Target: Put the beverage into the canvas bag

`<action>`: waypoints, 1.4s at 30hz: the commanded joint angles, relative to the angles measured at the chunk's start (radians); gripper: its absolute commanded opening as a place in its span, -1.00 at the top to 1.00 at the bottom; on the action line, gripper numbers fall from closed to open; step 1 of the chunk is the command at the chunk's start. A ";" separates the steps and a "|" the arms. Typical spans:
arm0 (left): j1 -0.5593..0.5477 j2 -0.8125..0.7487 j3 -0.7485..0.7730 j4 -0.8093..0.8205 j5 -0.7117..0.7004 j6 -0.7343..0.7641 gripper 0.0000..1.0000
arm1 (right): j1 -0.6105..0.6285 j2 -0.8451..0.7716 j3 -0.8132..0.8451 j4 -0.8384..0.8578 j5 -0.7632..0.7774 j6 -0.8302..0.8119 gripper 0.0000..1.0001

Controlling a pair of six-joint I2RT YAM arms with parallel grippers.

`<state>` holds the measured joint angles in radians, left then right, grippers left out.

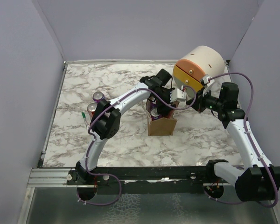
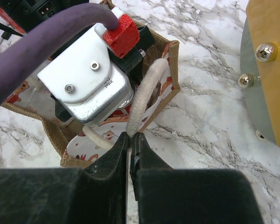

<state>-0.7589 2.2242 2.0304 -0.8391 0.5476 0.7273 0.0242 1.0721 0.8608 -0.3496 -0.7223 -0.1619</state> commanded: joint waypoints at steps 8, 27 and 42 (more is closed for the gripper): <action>-0.004 0.032 0.024 0.060 -0.021 -0.026 -0.10 | -0.005 -0.023 -0.017 0.023 -0.017 -0.007 0.98; -0.005 -0.012 0.004 0.082 -0.013 -0.048 -0.65 | -0.009 -0.020 -0.009 0.017 -0.039 -0.002 0.98; -0.005 -0.127 -0.022 0.070 0.035 -0.044 -0.99 | -0.010 -0.017 0.001 0.012 -0.057 0.000 0.98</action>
<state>-0.7597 2.1967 2.0190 -0.7849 0.5404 0.6746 0.0177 1.0645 0.8566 -0.3443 -0.7486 -0.1616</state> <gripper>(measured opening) 0.993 0.034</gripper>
